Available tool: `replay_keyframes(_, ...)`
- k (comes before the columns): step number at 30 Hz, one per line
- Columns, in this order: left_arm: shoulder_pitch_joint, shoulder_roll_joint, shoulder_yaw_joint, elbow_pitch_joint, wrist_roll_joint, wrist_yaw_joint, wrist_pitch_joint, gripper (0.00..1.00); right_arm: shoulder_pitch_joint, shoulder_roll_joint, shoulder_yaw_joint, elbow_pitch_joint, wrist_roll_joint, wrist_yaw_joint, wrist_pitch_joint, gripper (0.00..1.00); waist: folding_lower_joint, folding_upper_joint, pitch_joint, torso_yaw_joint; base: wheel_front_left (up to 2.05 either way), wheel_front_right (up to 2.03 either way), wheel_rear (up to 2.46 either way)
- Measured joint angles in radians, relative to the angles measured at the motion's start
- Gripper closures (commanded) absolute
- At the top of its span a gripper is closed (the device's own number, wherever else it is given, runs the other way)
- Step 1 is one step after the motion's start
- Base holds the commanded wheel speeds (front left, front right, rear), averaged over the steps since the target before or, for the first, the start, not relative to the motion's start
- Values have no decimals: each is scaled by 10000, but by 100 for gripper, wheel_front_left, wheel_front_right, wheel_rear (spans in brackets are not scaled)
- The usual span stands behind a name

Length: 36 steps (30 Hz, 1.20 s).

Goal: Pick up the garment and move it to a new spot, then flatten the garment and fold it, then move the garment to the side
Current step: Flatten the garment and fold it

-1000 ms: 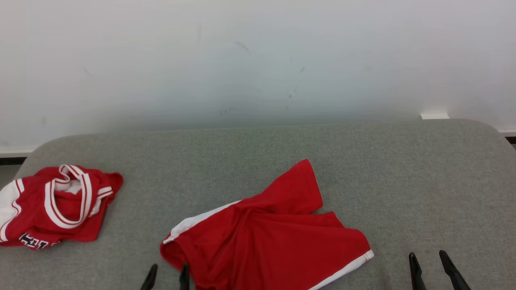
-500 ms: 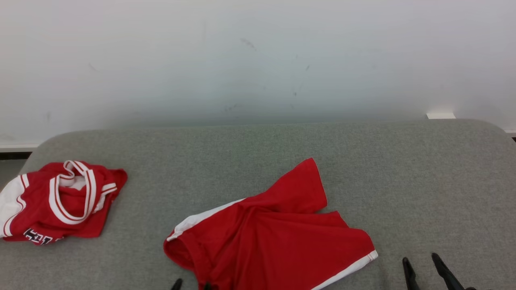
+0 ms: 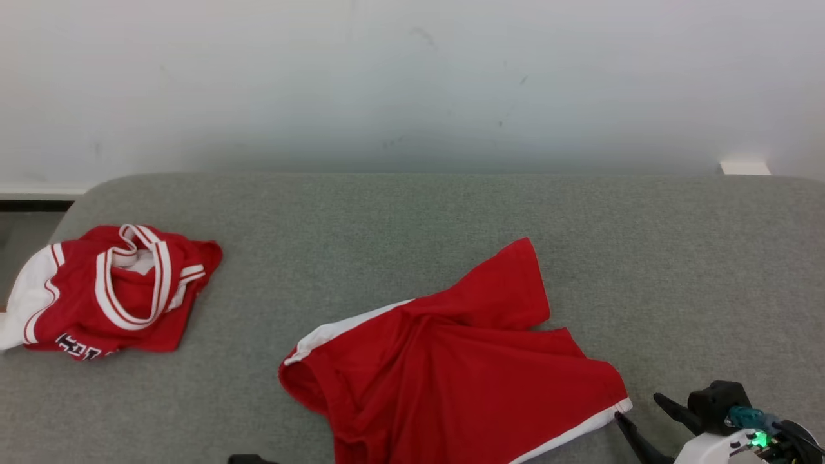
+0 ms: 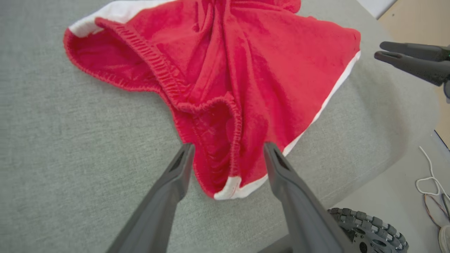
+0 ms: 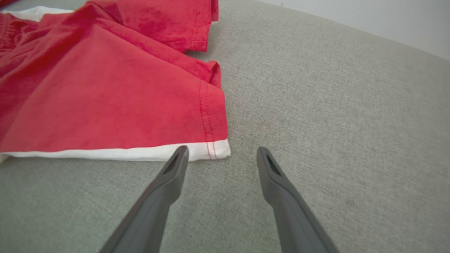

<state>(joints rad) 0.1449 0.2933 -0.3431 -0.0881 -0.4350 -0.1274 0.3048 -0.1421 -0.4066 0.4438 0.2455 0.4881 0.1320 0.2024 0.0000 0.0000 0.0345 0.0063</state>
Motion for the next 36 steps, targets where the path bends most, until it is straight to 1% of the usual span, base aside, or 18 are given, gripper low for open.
replay_keyframes(2, -32, 128, -196, -12, -86, 2, 167, 0, -288, 31, 240, 313, 167, 0, 73, 0, 0, 0, 126, 139, 0, 0, 0)
replay_keyframes(6, -128, 134, -692, 102, -267, 0, 370, 0, -669, 134, 650, 880, 468, 0, 69, 0, 0, 0, 321, 395, 0, 0, 0)
replay_keyframes(13, -696, 286, -1277, 633, -343, -12, 59, 0, -1162, 155, 1116, 1624, 648, 0, -192, 0, 0, 0, 654, 630, 0, 0, 0)
replay_keyframes(19, -1004, 330, -1685, 1168, -497, -13, -155, 0, -1469, 157, 1473, 1921, 815, 0, -447, 0, 0, 0, 807, 593, 0, 0, 0)
replay_keyframes(25, -1254, 407, -1751, 1724, -502, -13, -336, 0, -1690, 161, 1751, 2127, 1020, 0, -708, 0, 0, 0, 882, 465, 0, 0, 0)
replay_keyframes(32, -1451, 541, -1952, 2157, -633, -13, -278, 0, -1907, 169, 2180, 2263, 1338, 0, -665, 0, 0, 0, 907, 350, 0, 0, 0)
replay_keyframes(33, -1491, 558, -2017, 2207, -692, -13, -276, 20, -1945, 167, 2268, 2268, 1406, -4, -604, 0, 0, 0, 910, 343, 0, 0, 0)
replay_keyframes(34, -1538, 570, -2102, 2280, -767, -13, -261, 53, -2004, 134, 2395, 2261, 1486, -21, -506, 0, 0, 0, 908, 340, 0, 0, 0)
replay_keyframes(35, -1592, 571, -2155, 2347, -899, -13, -245, 73, -2047, 115, 2529, 2249, 1626, -35, -416, 3, 0, 0, 899, 335, 0, 0, 0)
replay_keyframes(36, -1628, 577, -2203, 2408, -988, -12, -245, 92, -2074, 117, 2677, 2203, 1822, -44, -359, 31, 0, 1, 884, 328, 0, 0, 0)
